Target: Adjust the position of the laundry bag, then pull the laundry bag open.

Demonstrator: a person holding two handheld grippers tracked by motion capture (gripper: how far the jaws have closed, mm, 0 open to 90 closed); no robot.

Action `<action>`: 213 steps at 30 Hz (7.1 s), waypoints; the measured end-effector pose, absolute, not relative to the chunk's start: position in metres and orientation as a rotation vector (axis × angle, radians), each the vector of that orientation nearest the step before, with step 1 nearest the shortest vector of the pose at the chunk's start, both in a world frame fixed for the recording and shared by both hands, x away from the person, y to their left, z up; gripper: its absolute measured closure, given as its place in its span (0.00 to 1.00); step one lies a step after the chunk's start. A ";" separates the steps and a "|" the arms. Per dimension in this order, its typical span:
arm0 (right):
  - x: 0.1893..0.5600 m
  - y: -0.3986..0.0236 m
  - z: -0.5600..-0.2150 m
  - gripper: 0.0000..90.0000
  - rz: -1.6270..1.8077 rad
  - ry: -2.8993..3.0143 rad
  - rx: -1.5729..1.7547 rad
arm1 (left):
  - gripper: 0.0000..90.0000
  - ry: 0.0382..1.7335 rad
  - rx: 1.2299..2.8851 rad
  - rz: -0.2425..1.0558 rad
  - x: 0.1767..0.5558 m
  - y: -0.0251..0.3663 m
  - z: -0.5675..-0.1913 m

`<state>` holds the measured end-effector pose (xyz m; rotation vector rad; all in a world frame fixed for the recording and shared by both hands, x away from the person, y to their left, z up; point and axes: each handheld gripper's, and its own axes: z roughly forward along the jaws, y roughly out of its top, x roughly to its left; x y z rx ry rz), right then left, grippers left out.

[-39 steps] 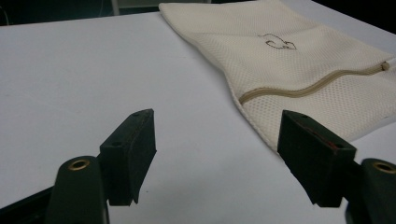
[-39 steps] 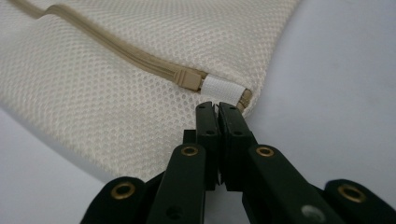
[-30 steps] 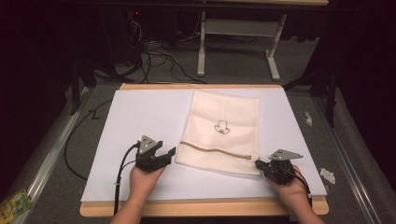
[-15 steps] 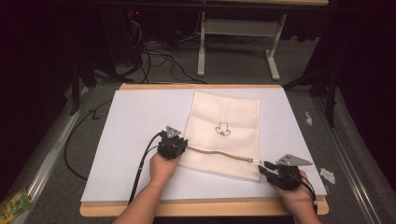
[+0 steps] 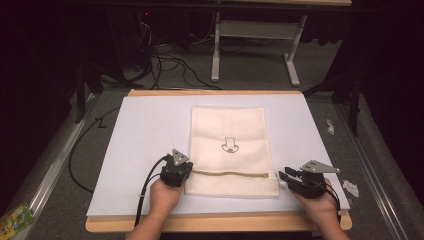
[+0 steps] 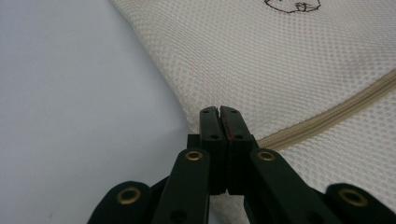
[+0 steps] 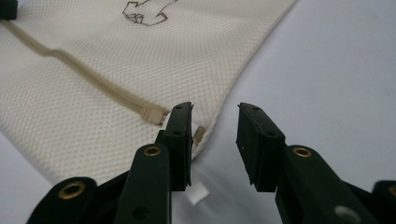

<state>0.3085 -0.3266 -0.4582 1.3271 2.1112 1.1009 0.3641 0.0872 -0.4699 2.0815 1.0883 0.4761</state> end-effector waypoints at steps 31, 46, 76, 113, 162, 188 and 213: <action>0.311 -0.328 -0.459 0.63 1.106 2.069 1.367 | 0.48 0.992 1.863 0.511 0.342 0.118 -0.446; 0.306 -0.315 -0.459 0.69 1.134 2.157 1.350 | 0.45 0.944 1.906 0.518 0.337 0.104 -0.441; 0.315 -0.291 -0.478 0.88 1.090 2.310 1.328 | 0.47 0.933 1.930 0.503 0.337 0.101 -0.445; 0.315 -0.289 -0.474 0.95 1.082 2.316 1.279 | 0.60 0.678 2.048 0.280 0.333 -0.016 -0.451; 0.316 -0.288 -0.468 0.95 1.139 2.306 1.269 | 0.97 0.628 2.185 0.198 0.338 -0.089 -0.473; 0.315 -0.281 -0.467 0.95 1.103 2.320 1.235 | 0.98 0.644 2.181 0.202 0.336 -0.080 -0.471; 0.317 -0.316 -0.466 0.96 1.082 2.228 1.356 | 0.98 0.934 2.135 0.190 0.351 0.027 -0.471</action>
